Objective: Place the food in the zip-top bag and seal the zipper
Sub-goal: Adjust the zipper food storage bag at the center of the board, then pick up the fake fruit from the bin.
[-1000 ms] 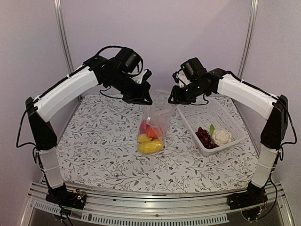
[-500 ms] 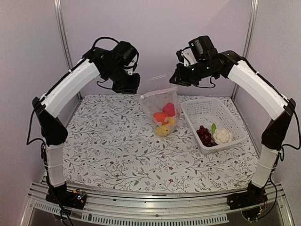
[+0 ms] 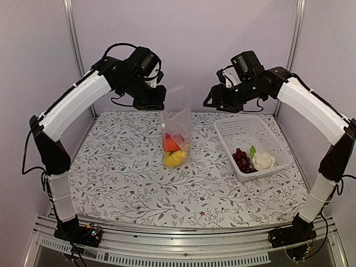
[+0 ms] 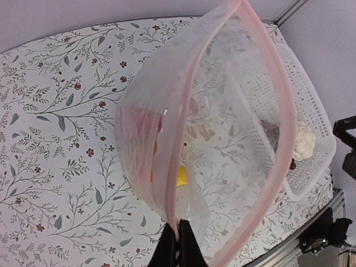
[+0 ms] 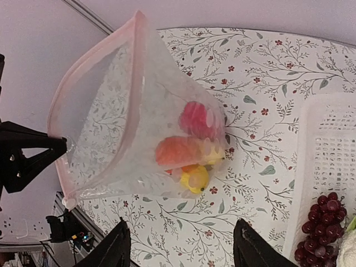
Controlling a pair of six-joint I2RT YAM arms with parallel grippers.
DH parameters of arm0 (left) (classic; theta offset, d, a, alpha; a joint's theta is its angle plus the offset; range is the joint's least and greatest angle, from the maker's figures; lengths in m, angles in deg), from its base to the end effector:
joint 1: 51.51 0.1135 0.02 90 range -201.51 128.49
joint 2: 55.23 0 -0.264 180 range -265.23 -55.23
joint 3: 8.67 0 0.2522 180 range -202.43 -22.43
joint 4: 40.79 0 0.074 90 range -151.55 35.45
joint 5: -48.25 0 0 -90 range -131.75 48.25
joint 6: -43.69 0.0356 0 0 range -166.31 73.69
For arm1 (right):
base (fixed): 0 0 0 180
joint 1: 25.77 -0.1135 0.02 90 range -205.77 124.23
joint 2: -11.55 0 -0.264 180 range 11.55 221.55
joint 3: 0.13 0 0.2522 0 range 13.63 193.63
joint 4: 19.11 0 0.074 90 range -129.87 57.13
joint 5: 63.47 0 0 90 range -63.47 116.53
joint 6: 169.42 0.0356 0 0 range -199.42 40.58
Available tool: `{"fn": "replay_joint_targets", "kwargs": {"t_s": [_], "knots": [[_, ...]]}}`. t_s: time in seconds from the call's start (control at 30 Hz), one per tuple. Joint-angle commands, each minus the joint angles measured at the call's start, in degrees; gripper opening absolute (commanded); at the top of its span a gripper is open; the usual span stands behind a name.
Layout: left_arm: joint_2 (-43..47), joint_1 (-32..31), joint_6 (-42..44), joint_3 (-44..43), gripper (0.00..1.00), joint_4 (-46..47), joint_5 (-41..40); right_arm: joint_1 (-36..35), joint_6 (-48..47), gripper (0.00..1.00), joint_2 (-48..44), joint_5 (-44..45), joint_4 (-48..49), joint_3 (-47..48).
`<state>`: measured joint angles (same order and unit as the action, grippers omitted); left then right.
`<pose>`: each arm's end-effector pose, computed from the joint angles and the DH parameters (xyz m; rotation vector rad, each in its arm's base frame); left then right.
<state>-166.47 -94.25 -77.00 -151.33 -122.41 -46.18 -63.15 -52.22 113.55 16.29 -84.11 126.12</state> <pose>0.2963 -0.2701 0.4069 0.2277 2.4910 -0.4637 0.3040 0.2402 0.4041 -0.3104 2.3763 0.7677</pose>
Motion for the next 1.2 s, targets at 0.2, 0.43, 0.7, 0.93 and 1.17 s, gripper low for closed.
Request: {"fn": "replay_joint_targets", "kwargs": {"t_s": [0.2, 0.43, 0.7, 0.93, 1.17], "knots": [[-0.83, -0.12, 1.18, 0.90, 0.00, 1.99, 3.19, 15.20, -2.96, 0.63, -21.17, 3.07, -0.04, -32.96], [-0.84, -0.06, 1.06, 2.67, 0.00, 2.95, 6.79, 19.56, -6.85, 0.61, -23.62, 2.22, 0.20, -42.59], [-1.22, -0.02, 1.42, 2.95, 0.00, 3.83, 8.00, 19.62, -6.93, 0.47, -19.52, -3.57, 6.03, -47.51], [-1.08, -0.01, 1.22, 3.78, 0.00, 3.70, 8.12, 19.60, -8.85, 0.47, -10.31, -4.30, 8.95, -43.73], [-1.26, 0.02, 0.83, 3.15, 0.00, 3.53, 8.84, 19.53, -8.54, 0.50, -1.51, -2.36, 9.65, -39.84]]}}
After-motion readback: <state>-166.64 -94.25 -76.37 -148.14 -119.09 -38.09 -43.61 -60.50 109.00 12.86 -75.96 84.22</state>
